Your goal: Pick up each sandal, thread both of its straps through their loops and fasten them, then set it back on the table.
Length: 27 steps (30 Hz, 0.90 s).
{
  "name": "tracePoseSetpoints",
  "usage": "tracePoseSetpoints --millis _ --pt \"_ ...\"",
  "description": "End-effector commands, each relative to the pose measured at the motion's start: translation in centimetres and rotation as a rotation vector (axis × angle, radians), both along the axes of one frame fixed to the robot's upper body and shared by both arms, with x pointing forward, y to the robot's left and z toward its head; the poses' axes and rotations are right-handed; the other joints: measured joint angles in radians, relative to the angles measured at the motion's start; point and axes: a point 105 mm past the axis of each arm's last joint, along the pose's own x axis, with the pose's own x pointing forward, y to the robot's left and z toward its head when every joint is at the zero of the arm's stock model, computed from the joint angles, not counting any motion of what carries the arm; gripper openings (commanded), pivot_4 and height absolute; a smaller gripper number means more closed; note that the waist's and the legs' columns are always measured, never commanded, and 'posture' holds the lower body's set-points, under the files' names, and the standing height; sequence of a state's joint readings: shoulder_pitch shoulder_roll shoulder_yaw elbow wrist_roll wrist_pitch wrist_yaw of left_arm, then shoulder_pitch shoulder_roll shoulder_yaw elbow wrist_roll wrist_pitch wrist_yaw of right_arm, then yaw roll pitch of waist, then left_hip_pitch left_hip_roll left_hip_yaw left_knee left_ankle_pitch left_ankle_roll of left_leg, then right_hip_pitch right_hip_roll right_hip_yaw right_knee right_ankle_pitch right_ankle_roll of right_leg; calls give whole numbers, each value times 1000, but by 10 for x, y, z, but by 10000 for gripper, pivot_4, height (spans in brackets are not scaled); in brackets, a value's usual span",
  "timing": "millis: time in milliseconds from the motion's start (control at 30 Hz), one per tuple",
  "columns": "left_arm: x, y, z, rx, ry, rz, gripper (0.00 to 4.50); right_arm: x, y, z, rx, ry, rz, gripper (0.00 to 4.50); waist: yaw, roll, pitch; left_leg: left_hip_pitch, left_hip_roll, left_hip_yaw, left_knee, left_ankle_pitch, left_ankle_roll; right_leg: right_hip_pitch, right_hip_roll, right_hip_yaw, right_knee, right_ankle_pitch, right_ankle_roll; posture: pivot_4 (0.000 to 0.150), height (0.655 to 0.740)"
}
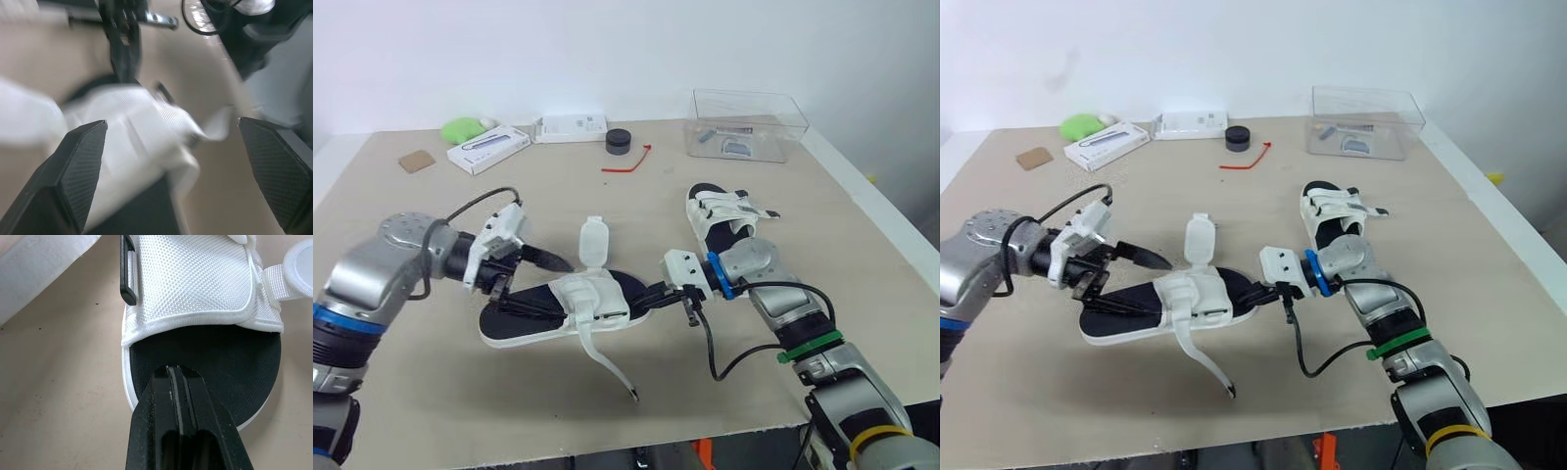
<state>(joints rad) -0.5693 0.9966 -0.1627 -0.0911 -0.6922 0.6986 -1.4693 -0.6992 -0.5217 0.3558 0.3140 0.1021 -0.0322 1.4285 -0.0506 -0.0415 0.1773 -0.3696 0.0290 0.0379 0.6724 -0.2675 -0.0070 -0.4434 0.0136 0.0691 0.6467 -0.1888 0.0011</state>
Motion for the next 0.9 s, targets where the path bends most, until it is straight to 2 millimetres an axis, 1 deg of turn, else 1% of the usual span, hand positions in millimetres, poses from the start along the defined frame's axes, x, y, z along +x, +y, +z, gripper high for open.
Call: tracePoseSetpoints --millis 33,100,133,233,300,400,467,567,700,900 --pt "-10 7 11 -36 86 24 44095 3 -2 -1 -22 -8 -12 0 3 0 0 0 0 -1 0 0 0 0 0 -1 0 0 0 1500 7400" --pt "-12 16 4 -29 131 71 44095 4 -2 1 -12 -10 -17 0 1 0 0 0 0 -1 0 0 0 0 0 -1 0 0 -1 1500 7400" --pt "-12 19 1 -21 134 86 44095 4 -2 1 -9 -10 -19 0 0 0 0 0 0 -1 0 0 0 0 0 -1 1 0 -1 1500 7400" --pt "-18 29 -15 56 118 108 44095 2 -1 4 5 -4 -22 0 1 0 0 0 0 -2 0 0 0 0 0 -2 1 -1 -2 1500 7400" --pt "-21 31 -21 82 118 109 44095 2 -1 5 9 -1 -23 0 2 0 0 0 1 -1 0 0 0 0 0 -2 1 -1 -2 1500 7400" --pt "-23 35 -38 144 77 126 44095 0 -1 7 18 2 -24 0 3 0 0 0 1 -2 0 0 0 0 0 -2 1 -4 -6 1500 7400" --pt "-20 31 -48 151 37 143 44095 -2 -2 7 18 4 -24 0 4 0 0 0 0 -1 0 0 0 0 -1 -2 1 -4 -6 1500 7400" --pt "-14 21 -53 109 -15 160 44095 -3 -2 8 20 3 -27 0 5 0 0 0 0 -1 0 0 0 0 -1 -2 1 -3 -5 1500 7400" --pt "3 7 -49 35 -99 196 44095 -2 -2 14 36 -11 -40 0 5 0 0 0 -1 -1 0 0 0 0 -2 -2 1 -1 -2 1500 7400" --pt "16 -3 -48 7 -180 193 44095 -2 -2 19 57 -13 -59 0 4 0 0 -1 0 -1 0 0 0 0 -1 -1 1 -1 -2 1500 7400"
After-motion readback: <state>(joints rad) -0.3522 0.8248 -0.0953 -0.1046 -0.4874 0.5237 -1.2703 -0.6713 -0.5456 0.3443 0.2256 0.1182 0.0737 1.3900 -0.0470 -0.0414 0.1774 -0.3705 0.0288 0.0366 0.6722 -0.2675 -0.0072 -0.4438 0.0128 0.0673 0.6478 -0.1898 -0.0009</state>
